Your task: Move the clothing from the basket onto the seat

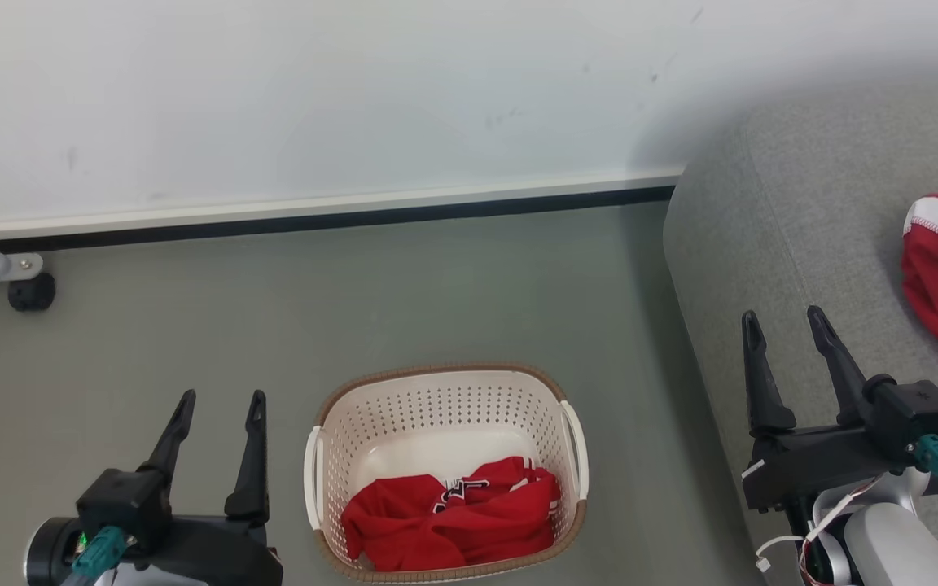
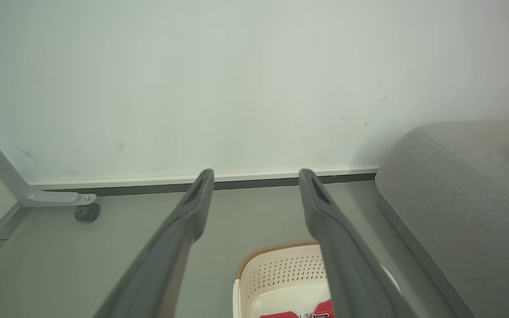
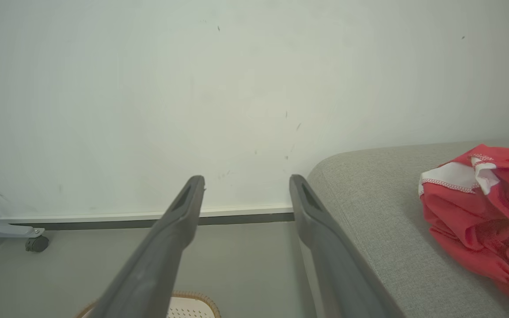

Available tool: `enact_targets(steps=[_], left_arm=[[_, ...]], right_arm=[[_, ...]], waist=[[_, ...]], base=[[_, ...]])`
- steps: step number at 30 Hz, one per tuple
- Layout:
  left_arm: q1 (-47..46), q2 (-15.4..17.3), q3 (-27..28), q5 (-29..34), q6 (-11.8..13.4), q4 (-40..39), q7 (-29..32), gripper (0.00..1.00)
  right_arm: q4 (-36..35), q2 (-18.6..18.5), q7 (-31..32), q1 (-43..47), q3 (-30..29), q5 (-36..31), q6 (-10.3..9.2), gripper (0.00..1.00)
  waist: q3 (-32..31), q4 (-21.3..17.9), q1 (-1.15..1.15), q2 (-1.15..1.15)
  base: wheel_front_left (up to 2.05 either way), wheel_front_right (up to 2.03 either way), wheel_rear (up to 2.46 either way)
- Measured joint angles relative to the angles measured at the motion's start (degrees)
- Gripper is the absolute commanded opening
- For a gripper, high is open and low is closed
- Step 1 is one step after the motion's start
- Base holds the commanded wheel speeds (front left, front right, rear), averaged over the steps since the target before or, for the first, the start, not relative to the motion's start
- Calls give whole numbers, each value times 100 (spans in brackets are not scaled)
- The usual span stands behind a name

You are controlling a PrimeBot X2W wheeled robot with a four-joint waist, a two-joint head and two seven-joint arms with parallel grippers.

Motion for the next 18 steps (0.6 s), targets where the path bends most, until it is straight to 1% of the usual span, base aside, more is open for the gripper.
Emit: enact_targets(steps=[7,18], left_arm=[[-236,18,-248,207,-18,51,94,100],[-891,71,-568,324,-310,554,323,100]], right_arm=[[-398,99,103,-18,-92,-187,0,100],[-822,292,253,-409,-149,-391,-1,100]], waist=[[361,-60,0,0],[1158,-223,0,0]], base=[[0,0,0],[0,0,0]])
